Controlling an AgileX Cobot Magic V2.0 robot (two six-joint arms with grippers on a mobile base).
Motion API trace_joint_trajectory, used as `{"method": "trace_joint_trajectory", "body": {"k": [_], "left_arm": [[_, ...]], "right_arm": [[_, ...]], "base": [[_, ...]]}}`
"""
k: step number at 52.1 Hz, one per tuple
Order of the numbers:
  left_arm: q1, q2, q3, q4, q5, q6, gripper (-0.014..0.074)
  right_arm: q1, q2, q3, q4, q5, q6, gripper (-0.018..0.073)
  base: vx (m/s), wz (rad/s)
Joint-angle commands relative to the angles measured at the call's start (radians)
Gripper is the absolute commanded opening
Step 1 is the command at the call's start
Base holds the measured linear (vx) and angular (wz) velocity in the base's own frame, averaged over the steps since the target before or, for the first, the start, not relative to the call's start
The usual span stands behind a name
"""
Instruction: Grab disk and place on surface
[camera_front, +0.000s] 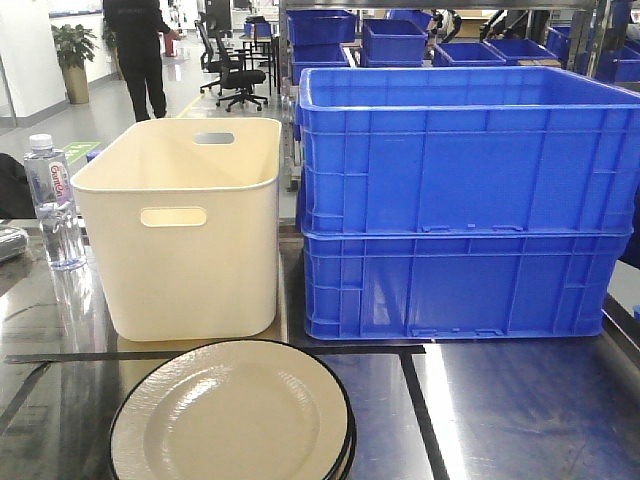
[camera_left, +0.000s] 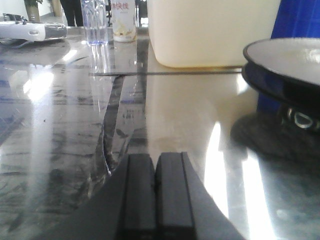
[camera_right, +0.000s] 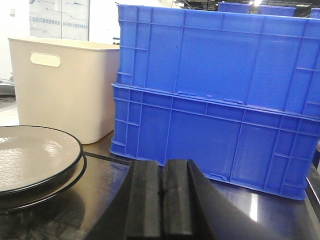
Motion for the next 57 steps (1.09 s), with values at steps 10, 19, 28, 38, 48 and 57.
{"method": "trace_joint_trajectory", "body": {"k": [10, 19, 28, 38, 48, 57], "left_arm": [[-0.012, -0.013, 0.016, 0.066, -0.102, -0.053, -0.0001], [-0.012, -0.012, 0.016, 0.066, -0.102, -0.053, -0.0001], [-0.012, -0.012, 0.016, 0.066, -0.102, -0.053, -0.0001], [-0.012, -0.012, 0.016, 0.066, -0.102, -0.053, -0.0001], [-0.012, -0.012, 0.016, 0.066, -0.102, -0.053, -0.0001], [-0.012, -0.012, 0.016, 0.066, -0.102, -0.053, -0.0001]], "right_arm": [[-0.003, 0.009, -0.03, -0.002, -0.084, -0.003, -0.0009], [-0.003, 0.009, -0.03, -0.002, -0.084, -0.003, -0.0009], [-0.003, 0.009, -0.03, -0.002, -0.084, -0.003, -0.0009], [-0.003, 0.009, -0.03, -0.002, -0.084, -0.003, -0.0009], [-0.003, 0.009, -0.03, -0.002, -0.084, -0.003, -0.0009], [-0.003, 0.009, -0.03, -0.003, -0.084, -0.003, -0.0009]], "base": [[0.0, 0.0], [0.0, 0.0], [0.0, 0.0], [0.0, 0.0], [0.0, 0.0], [0.0, 0.0]]}}
